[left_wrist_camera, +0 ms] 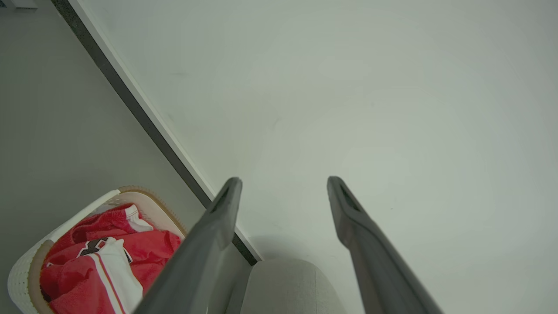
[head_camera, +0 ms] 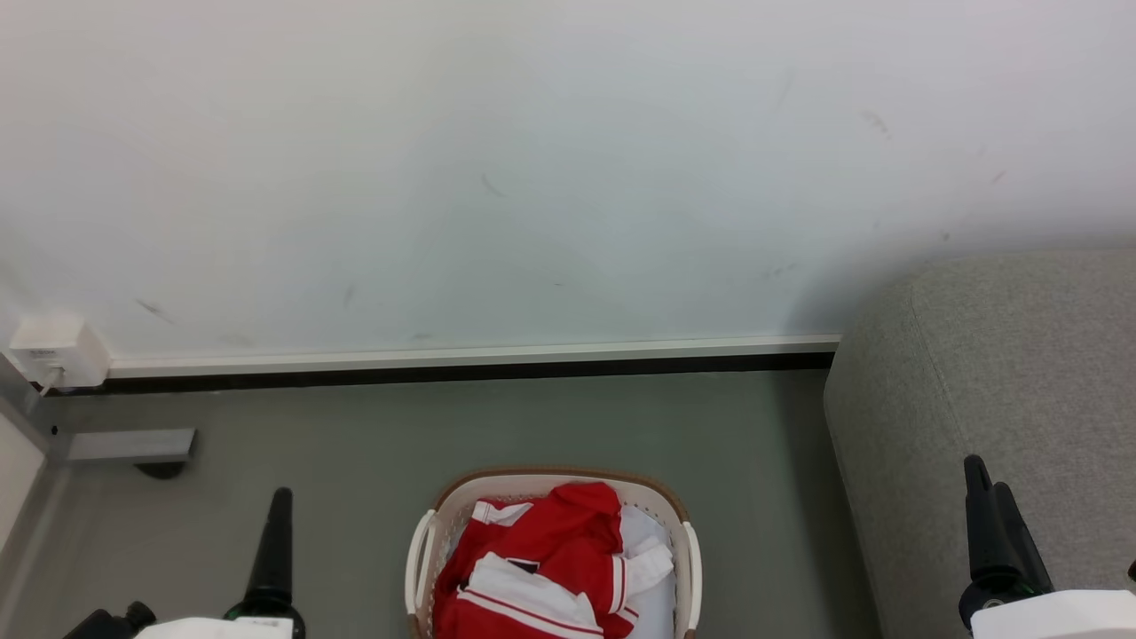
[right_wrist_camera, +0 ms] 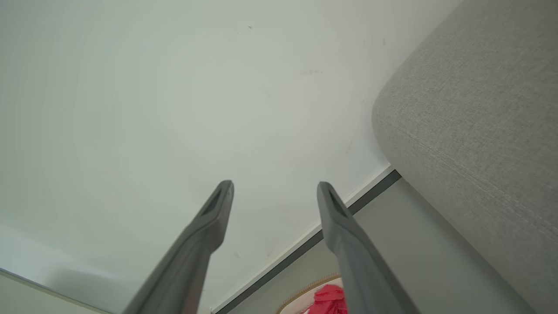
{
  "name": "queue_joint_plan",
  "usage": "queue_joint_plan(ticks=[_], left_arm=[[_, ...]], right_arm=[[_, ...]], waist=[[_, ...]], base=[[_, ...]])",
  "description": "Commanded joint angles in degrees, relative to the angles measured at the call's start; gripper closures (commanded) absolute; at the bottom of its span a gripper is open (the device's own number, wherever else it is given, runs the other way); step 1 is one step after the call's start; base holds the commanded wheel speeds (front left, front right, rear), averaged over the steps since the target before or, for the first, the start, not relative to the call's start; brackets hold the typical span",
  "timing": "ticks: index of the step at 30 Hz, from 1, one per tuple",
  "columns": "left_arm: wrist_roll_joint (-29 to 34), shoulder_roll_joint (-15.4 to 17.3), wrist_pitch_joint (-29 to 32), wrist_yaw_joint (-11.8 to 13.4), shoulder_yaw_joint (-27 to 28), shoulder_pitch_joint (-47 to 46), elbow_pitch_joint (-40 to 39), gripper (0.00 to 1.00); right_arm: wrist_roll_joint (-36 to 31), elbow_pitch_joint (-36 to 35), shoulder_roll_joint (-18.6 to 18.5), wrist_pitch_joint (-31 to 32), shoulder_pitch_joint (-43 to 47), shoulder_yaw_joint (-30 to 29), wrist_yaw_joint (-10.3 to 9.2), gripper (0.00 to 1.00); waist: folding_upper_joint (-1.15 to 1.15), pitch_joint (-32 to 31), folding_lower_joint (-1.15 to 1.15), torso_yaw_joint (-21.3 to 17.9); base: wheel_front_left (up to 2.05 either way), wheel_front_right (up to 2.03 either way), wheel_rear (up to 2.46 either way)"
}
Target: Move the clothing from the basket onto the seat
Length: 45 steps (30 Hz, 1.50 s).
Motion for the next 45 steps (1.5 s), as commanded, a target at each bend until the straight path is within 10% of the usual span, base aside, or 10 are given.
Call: queue_joint_plan(ticks=[1, 45], left_arm=[[2.0, 0.5, -0.6, 0.0, 0.1, -0.3, -1.1, 0.0], [42.1, 0.8, -8.3, 0.0, -0.9, 3.2, -3.1, 0.0]], right_arm=[[-2.4, -1.2, -0.7, -0.6, -0.4, 0.3, -0.03, 0.0], [-39.1, 1.7, -0.9, -8.2, 1.4, 3.4, -0.09, 0.0]], waist=[[0.0, 0.0, 0.0, 0.0], [0.0, 0.4, 0.0, 0.0]], base=[[0.0, 0.0, 0.0], [0.0, 0.0, 0.0]])
